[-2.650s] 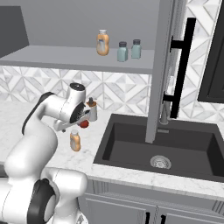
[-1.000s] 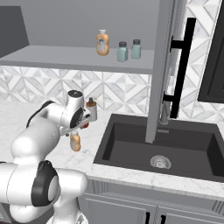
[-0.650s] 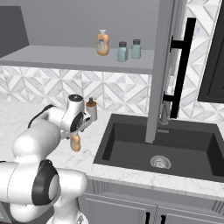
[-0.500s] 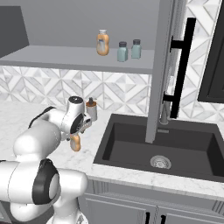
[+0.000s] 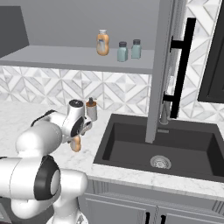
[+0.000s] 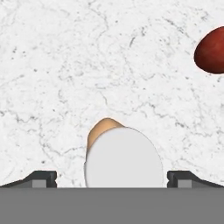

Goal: Put the shaker and condiment bottle from the counter next to their counterparts in the cabinet.

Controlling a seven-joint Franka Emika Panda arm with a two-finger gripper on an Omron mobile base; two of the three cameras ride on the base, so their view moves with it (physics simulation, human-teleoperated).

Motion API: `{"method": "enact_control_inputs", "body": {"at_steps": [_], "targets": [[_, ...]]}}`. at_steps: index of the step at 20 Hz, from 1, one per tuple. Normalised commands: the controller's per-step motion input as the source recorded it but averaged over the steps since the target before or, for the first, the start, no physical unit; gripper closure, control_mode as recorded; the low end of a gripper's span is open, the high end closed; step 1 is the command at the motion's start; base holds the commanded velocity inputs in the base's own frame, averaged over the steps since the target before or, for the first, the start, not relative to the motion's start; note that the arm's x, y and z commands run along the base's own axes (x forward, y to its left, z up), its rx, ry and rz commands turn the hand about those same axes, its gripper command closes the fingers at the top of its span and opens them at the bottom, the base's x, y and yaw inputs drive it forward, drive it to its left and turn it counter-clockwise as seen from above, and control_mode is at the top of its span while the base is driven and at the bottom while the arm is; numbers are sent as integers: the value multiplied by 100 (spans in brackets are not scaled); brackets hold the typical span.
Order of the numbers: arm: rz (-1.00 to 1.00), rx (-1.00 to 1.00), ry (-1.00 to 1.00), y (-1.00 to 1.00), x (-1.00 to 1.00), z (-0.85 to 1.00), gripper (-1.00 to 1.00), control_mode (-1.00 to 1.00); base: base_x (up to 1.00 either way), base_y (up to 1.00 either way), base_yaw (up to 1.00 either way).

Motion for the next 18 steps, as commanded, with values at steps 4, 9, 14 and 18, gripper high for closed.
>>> {"method": "enact_control_inputs", "body": {"at_steps": [4, 9, 14, 18], "targets": [[0, 0, 0, 3, 8, -22, 100, -100, 0, 0, 0], [0, 1, 4, 3, 0, -14, 100, -100, 0, 0, 0], [0, 7, 0, 0, -3, -2, 100, -100, 0, 0, 0], [0, 1, -15, 0, -15, 53, 100, -100, 0, 0, 0]]}}
